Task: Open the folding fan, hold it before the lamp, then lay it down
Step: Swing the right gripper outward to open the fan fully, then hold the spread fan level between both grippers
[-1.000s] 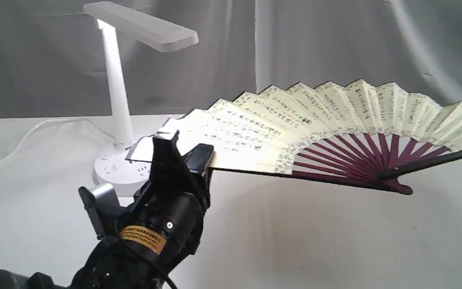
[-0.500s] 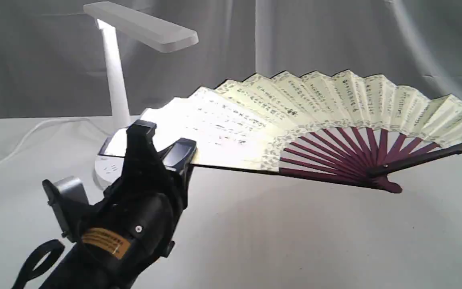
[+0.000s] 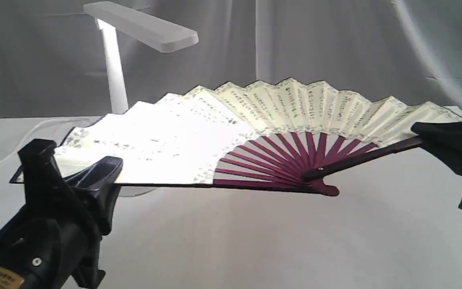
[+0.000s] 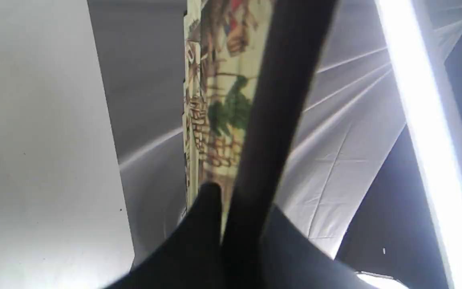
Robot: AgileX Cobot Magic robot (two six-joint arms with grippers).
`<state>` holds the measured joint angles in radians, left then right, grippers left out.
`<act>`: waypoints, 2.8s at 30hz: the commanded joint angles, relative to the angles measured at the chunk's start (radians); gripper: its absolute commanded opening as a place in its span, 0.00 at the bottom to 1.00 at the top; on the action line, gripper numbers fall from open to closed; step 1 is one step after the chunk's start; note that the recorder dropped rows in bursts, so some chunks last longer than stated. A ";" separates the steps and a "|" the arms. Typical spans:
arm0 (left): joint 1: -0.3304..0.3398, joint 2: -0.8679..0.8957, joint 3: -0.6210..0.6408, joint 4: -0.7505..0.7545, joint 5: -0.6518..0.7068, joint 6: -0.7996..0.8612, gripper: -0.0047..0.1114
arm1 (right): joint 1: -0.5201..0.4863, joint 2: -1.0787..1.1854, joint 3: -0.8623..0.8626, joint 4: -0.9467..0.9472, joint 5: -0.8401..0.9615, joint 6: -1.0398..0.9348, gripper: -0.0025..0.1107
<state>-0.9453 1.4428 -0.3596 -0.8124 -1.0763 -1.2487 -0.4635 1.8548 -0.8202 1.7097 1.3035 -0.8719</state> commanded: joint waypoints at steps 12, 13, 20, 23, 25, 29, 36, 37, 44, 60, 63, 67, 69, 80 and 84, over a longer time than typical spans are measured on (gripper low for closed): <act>0.015 -0.263 0.112 -0.259 -0.145 0.052 0.04 | 0.079 -0.143 -0.003 0.035 -0.082 -0.063 0.02; 0.015 -0.278 0.117 -0.269 -0.145 0.062 0.04 | 0.087 -0.149 -0.003 0.035 -0.082 -0.063 0.02; 0.015 -0.388 0.124 -0.293 -0.145 0.200 0.04 | 0.137 -0.163 -0.003 0.035 -0.082 -0.063 0.02; 0.015 -0.420 0.124 -0.336 -0.145 0.232 0.04 | 0.164 -0.163 -0.003 0.035 -0.082 -0.061 0.02; 0.015 -0.437 0.124 -0.351 -0.145 0.244 0.04 | 0.177 -0.163 -0.003 0.035 -0.082 -0.061 0.02; 0.015 -0.464 0.124 -0.359 -0.145 0.266 0.04 | 0.186 -0.163 -0.003 0.035 -0.082 -0.061 0.02; 0.015 -0.466 0.124 -0.359 -0.145 0.268 0.04 | 0.186 -0.163 -0.003 0.035 -0.082 -0.036 0.02; 0.015 -0.466 0.124 -0.359 -0.145 0.268 0.04 | 0.186 -0.163 -0.003 0.035 -0.082 -0.037 0.02; 0.015 -0.466 0.124 -0.359 -0.145 0.268 0.04 | 0.186 -0.163 -0.003 0.035 -0.082 -0.037 0.02; 0.015 -0.466 0.124 -0.359 -0.145 0.268 0.04 | 0.186 -0.163 -0.003 0.035 -0.082 -0.035 0.02; 0.015 -0.466 0.124 -0.359 -0.145 0.268 0.04 | 0.186 -0.163 -0.003 0.035 -0.082 -0.035 0.02; 0.015 -0.466 0.124 -0.355 -0.145 0.268 0.04 | 0.186 -0.163 -0.003 0.035 -0.082 -0.035 0.02; 0.015 -0.466 0.124 -0.350 -0.145 0.265 0.04 | 0.186 -0.163 -0.003 0.035 -0.082 -0.035 0.02; 0.015 -0.466 0.124 -0.278 -0.145 0.255 0.04 | 0.186 -0.163 -0.003 0.035 -0.082 -0.039 0.02; 0.015 -0.466 0.124 -0.273 -0.145 0.253 0.04 | 0.186 -0.166 -0.003 0.035 -0.082 -0.039 0.02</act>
<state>-0.9434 1.0002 -0.2364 -1.0495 -0.9505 -0.9349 -0.2583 1.6923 -0.8194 1.7582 1.3021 -0.8499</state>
